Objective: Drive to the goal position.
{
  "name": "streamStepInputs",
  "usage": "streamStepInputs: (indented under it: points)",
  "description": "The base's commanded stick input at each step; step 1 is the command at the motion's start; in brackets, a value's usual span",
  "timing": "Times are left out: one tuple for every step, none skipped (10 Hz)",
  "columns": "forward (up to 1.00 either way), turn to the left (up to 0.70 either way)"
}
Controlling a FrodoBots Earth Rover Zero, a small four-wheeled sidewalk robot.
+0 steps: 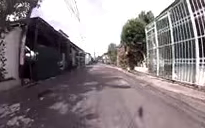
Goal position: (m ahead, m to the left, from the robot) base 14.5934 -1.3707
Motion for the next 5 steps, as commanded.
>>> streamStepInputs:
  points:
    - [0.64, 0.05]
    - [0.64, 0.00]
    - [0.64, 0.00]
    - [0.64, 0.00]
    - [0.64, 0.00]
